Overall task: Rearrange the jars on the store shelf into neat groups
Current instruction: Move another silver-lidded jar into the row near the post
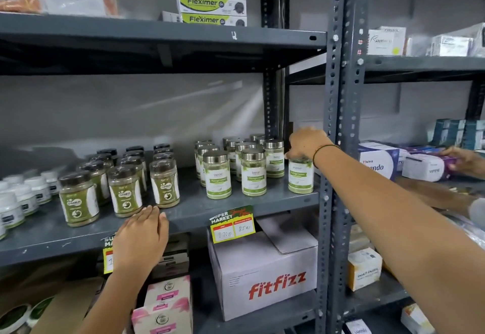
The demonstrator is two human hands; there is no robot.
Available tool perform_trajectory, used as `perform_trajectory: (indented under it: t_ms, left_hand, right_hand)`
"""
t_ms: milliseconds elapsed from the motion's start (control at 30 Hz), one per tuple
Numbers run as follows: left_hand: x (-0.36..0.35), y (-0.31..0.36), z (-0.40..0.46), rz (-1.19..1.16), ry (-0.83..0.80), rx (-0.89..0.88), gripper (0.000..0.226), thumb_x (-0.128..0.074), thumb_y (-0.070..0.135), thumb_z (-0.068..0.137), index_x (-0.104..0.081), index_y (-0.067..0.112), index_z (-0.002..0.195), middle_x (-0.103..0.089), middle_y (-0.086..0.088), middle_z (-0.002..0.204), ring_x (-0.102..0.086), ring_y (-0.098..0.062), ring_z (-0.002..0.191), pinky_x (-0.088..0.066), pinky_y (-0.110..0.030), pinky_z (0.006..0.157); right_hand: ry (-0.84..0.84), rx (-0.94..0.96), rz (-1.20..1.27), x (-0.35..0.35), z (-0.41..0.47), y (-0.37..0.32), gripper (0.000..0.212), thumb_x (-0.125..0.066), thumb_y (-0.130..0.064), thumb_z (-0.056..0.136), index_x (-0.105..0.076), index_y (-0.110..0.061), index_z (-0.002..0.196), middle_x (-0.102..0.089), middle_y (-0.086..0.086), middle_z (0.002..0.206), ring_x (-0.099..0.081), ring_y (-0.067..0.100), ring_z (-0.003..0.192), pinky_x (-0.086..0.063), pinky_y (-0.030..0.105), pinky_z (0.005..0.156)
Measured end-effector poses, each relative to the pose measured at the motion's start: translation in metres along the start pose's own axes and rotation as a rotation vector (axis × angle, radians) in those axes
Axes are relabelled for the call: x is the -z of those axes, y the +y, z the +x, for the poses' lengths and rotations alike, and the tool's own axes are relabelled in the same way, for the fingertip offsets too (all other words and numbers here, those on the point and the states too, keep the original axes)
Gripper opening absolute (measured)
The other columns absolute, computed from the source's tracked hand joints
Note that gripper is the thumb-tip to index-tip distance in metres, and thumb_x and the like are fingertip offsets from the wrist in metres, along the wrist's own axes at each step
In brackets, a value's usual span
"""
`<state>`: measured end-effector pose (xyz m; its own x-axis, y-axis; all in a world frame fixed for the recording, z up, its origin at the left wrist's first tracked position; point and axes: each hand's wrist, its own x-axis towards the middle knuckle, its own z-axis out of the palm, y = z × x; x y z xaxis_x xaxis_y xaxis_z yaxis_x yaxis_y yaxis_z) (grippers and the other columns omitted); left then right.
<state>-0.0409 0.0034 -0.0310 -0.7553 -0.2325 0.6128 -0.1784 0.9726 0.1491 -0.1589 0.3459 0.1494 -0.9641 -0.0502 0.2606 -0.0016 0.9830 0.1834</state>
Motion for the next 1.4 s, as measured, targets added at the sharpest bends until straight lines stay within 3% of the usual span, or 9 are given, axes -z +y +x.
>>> perform_trajectory:
  t_ms: [133, 233, 333, 500, 933, 1100, 1200, 1300, 1400]
  left_hand:
    - [0.0, 0.001, -0.001, 0.001, 0.011, 0.001, 0.042, -0.042, 0.033, 0.094, -0.067, 0.005, 0.114, -0.067, -0.012, 0.119, -0.06, -0.028, 0.113, -0.047, -0.043, 0.094]
    - [0.0, 0.001, 0.0, 0.01, 0.003, 0.01, 0.044, -0.041, 0.034, 0.094, -0.066, 0.006, 0.116, -0.066, -0.011, 0.121, -0.059, -0.026, 0.115, -0.046, -0.043, 0.096]
    - [-0.001, 0.001, 0.0, 0.012, 0.008, 0.011, 0.043, -0.042, 0.033, 0.093, -0.066, 0.006, 0.116, -0.066, -0.012, 0.121, -0.06, -0.027, 0.114, -0.046, -0.043, 0.096]
    - [0.0, 0.002, -0.001, 0.009, 0.019, 0.012, 0.045, -0.04, 0.035, 0.094, -0.066, 0.007, 0.117, -0.066, -0.011, 0.122, -0.059, -0.026, 0.115, -0.045, -0.042, 0.097]
    - [0.001, 0.004, -0.002, -0.015, 0.019, 0.009, 0.042, -0.043, 0.031, 0.093, -0.068, 0.004, 0.112, -0.068, -0.015, 0.117, -0.061, -0.03, 0.111, -0.047, -0.044, 0.095]
    - [0.002, 0.002, -0.002, 0.008, 0.013, -0.013, 0.044, -0.04, 0.033, 0.094, -0.068, 0.004, 0.111, -0.068, -0.015, 0.116, -0.062, -0.029, 0.11, -0.047, -0.044, 0.095]
    - [0.001, 0.003, -0.001, -0.006, 0.02, -0.003, 0.042, -0.043, 0.03, 0.093, -0.068, 0.002, 0.11, -0.068, -0.016, 0.115, -0.062, -0.03, 0.109, -0.047, -0.044, 0.094]
    - [0.001, 0.002, -0.001, 0.004, 0.017, -0.01, 0.042, -0.044, 0.031, 0.093, -0.068, 0.002, 0.111, -0.068, -0.015, 0.115, -0.062, -0.029, 0.11, -0.047, -0.044, 0.095]
    - [0.0, 0.001, -0.002, -0.001, 0.02, -0.013, 0.041, -0.045, 0.031, 0.093, -0.068, 0.002, 0.11, -0.068, -0.016, 0.115, -0.062, -0.029, 0.11, -0.048, -0.044, 0.095]
  right_hand:
    - [0.008, 0.046, 0.035, -0.002, 0.007, 0.004, 0.048, -0.062, -0.049, 0.087, -0.063, -0.012, 0.116, -0.06, 0.007, 0.108, -0.058, 0.029, 0.101, -0.047, 0.04, 0.078]
    - [0.012, 0.087, 0.1, -0.004, 0.014, 0.006, 0.044, -0.066, -0.05, 0.083, -0.064, -0.014, 0.109, -0.064, 0.006, 0.108, -0.055, 0.027, 0.09, -0.05, 0.04, 0.08]
    - [0.0, 0.142, 0.211, -0.008, 0.02, 0.007, 0.041, -0.068, -0.05, 0.082, -0.064, -0.018, 0.109, -0.065, 0.007, 0.113, -0.06, 0.028, 0.098, -0.052, 0.039, 0.085]
    - [-0.036, 0.227, 0.287, -0.008, 0.027, 0.008, 0.05, -0.07, -0.044, 0.085, -0.06, -0.019, 0.127, -0.061, 0.006, 0.129, -0.057, 0.026, 0.114, -0.047, 0.035, 0.092]
    - [-0.113, 0.307, 0.396, -0.008, 0.03, 0.016, 0.061, -0.067, -0.043, 0.089, -0.049, -0.02, 0.142, -0.049, 0.006, 0.147, -0.048, 0.026, 0.131, -0.041, 0.037, 0.105]
    - [0.153, 0.372, 0.529, -0.003, 0.027, 0.0, 0.06, -0.049, -0.059, 0.093, -0.056, -0.016, 0.135, -0.063, 0.01, 0.131, -0.059, 0.025, 0.117, -0.048, 0.038, 0.097]
    - [0.082, 0.466, 0.531, -0.002, 0.02, -0.019, 0.068, -0.052, -0.064, 0.088, -0.057, -0.015, 0.135, -0.062, 0.007, 0.133, -0.058, 0.022, 0.119, -0.047, 0.034, 0.098]
    - [0.005, 0.493, 0.464, -0.006, 0.017, -0.035, 0.081, -0.055, -0.074, 0.077, -0.053, -0.022, 0.139, -0.06, 0.006, 0.134, -0.057, 0.024, 0.12, -0.048, 0.04, 0.101]
    - [0.002, 0.492, 0.442, -0.009, 0.019, -0.044, 0.074, -0.065, -0.065, 0.077, -0.056, -0.022, 0.136, -0.061, 0.004, 0.128, -0.059, 0.023, 0.114, -0.049, 0.041, 0.099]
